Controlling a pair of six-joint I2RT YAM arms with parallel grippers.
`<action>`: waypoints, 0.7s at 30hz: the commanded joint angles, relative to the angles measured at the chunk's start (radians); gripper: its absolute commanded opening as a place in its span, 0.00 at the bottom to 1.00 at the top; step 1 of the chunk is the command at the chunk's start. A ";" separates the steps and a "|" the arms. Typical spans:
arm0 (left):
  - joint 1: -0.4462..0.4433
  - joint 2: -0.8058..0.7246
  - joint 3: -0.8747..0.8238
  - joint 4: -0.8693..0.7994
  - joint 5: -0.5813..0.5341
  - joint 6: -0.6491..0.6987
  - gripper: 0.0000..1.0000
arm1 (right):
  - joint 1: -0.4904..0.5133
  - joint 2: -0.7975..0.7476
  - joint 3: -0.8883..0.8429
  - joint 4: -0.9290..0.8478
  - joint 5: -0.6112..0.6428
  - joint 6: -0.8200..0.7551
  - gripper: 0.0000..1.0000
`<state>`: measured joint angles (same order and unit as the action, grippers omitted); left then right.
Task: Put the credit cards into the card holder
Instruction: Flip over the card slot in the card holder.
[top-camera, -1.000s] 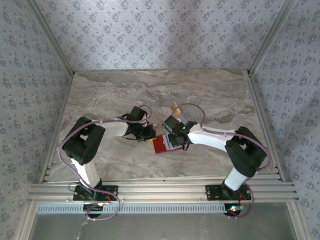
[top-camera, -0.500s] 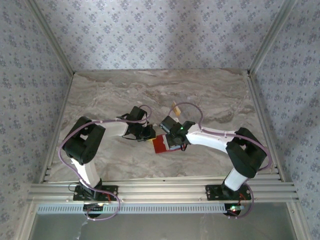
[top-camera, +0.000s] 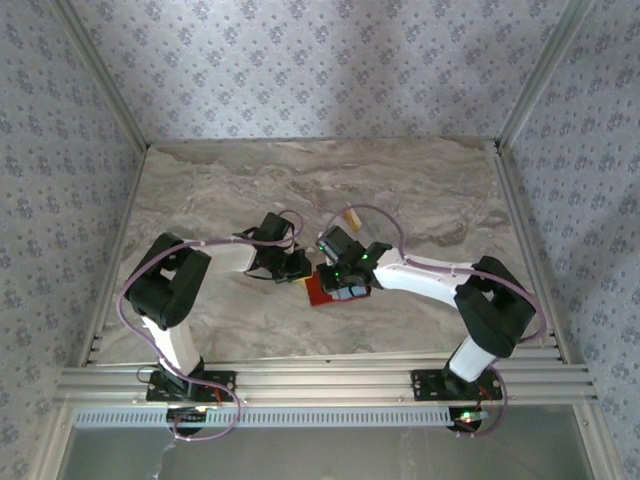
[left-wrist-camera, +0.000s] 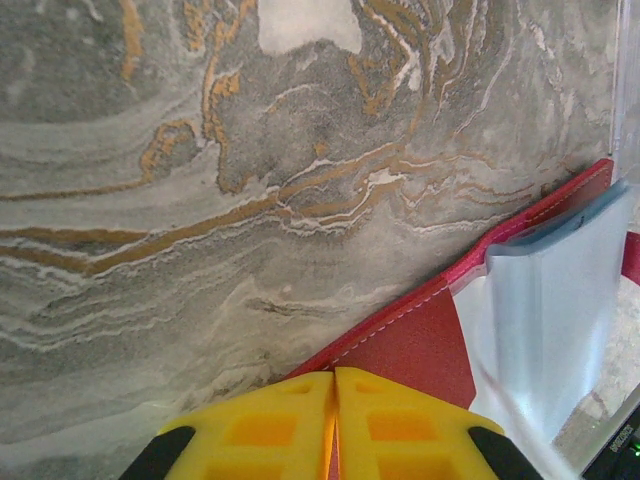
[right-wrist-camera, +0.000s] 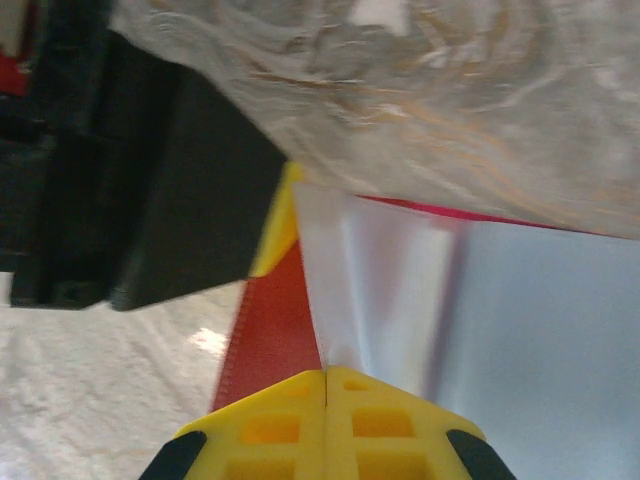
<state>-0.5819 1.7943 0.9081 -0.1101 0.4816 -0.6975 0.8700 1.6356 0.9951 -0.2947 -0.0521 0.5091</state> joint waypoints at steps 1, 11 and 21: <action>-0.004 0.043 -0.027 0.000 -0.043 -0.008 0.13 | -0.020 0.038 -0.036 0.134 -0.156 0.037 0.01; 0.034 0.020 -0.068 0.065 0.028 -0.047 0.18 | -0.066 0.058 -0.088 0.193 -0.225 0.061 0.31; 0.106 -0.042 -0.171 0.235 0.114 -0.153 0.20 | -0.076 0.110 -0.091 0.238 -0.261 0.075 0.34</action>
<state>-0.5034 1.7691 0.7815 0.1040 0.6220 -0.8055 0.8005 1.7290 0.9100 -0.0753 -0.2867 0.5694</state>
